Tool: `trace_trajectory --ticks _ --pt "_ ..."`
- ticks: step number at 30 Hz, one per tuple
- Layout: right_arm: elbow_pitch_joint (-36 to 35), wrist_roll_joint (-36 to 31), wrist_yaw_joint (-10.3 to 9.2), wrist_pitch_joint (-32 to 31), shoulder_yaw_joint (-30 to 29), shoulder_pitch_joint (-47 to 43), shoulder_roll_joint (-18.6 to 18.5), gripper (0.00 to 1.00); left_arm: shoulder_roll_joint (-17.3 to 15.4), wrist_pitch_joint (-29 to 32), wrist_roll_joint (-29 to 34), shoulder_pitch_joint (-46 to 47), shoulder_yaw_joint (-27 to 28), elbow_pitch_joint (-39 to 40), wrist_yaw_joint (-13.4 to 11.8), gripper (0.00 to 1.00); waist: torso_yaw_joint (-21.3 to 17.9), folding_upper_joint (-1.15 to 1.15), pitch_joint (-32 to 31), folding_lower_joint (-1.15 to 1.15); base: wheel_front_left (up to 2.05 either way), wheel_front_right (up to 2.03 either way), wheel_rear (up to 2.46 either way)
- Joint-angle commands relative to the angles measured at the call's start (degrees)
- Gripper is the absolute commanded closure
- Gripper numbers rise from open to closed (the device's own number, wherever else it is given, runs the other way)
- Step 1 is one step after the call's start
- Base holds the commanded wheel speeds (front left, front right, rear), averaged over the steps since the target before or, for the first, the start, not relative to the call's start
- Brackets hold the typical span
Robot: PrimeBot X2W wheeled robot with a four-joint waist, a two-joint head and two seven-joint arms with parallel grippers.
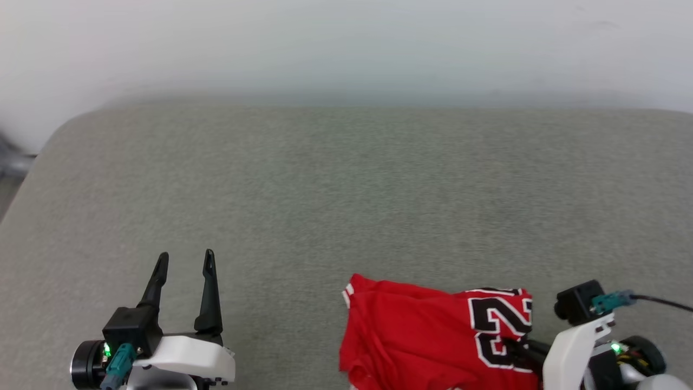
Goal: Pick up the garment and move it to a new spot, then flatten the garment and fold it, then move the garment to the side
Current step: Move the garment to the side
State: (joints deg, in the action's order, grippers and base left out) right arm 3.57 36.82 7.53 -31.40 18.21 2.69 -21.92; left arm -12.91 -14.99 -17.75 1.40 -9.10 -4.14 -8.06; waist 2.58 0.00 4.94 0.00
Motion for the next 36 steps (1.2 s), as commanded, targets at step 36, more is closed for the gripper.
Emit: trace_trajectory --ticks 36 --pt "21.0 -10.51 -0.09 12.81 -25.18 35.72 -8.23 1.0 -7.3 8.3 9.16 19.87 -3.64 17.9 6.21 0.0 -24.8 0.0 33.25 0.0 0.0 0.0 0.0"
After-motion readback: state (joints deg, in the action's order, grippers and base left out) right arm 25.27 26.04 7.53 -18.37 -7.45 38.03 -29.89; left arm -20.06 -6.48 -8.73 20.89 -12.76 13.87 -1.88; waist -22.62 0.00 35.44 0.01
